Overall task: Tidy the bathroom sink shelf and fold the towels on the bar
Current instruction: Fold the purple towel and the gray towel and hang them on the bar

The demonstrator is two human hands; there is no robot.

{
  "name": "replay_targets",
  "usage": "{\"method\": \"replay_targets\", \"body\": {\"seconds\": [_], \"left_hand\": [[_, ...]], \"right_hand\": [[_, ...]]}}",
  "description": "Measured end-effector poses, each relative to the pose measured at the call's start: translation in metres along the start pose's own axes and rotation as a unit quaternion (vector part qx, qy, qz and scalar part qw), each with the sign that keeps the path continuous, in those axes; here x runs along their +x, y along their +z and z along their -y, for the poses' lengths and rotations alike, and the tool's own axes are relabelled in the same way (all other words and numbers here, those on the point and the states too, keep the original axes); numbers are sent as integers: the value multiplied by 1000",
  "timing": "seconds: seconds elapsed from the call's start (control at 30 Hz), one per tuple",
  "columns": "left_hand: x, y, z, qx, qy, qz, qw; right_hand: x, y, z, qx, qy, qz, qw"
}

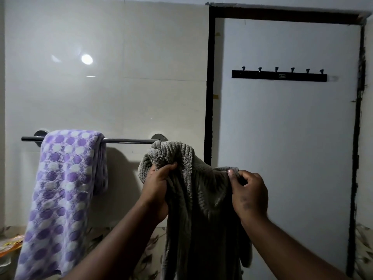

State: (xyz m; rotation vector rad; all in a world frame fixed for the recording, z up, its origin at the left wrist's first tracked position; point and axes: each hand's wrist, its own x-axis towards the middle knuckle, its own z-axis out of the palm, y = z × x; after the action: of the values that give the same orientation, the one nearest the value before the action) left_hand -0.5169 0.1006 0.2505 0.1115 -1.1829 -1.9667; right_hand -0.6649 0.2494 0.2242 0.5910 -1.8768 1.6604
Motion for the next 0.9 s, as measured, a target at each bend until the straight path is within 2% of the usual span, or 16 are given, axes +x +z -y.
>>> {"method": "replay_targets", "body": {"seconds": [0.1,0.2,0.27,0.33,0.4,0.5,0.57,0.67,0.73,0.8,0.87,0.9], "left_hand": [[0,-5,-4,-8,1,-13,1000],[-5,-6,-7,-14,-29,-8,999],[-7,-4,-6,-13,-51,15,998],[-10,2,-3,-4,-57,25,998],[-14,11,2,9,-53,38,998],[-19,20,13,24,-31,56,998],[-21,24,18,25,-29,50,998],[-21,25,23,14,-15,57,998],[-20,24,19,26,17,34,999],[-12,20,17,109,59,-52,991],[-6,17,10,199,185,-153,950],[-4,17,4,256,268,-161,915]], "right_hand": [[4,-5,6,5,-6,-26,1000],[2,-8,12,-14,-12,-4,1000],[-4,-7,16,-38,-71,-7,997],[-10,-2,27,20,-114,21,993],[-19,4,45,135,-80,123,980],[-28,13,58,220,25,256,941],[-30,17,60,311,122,291,897],[-25,13,61,417,187,260,851],[-16,7,61,435,183,228,852],[-4,2,62,392,130,222,883],[7,-5,65,317,60,268,908],[11,-9,68,275,27,309,910]]}}
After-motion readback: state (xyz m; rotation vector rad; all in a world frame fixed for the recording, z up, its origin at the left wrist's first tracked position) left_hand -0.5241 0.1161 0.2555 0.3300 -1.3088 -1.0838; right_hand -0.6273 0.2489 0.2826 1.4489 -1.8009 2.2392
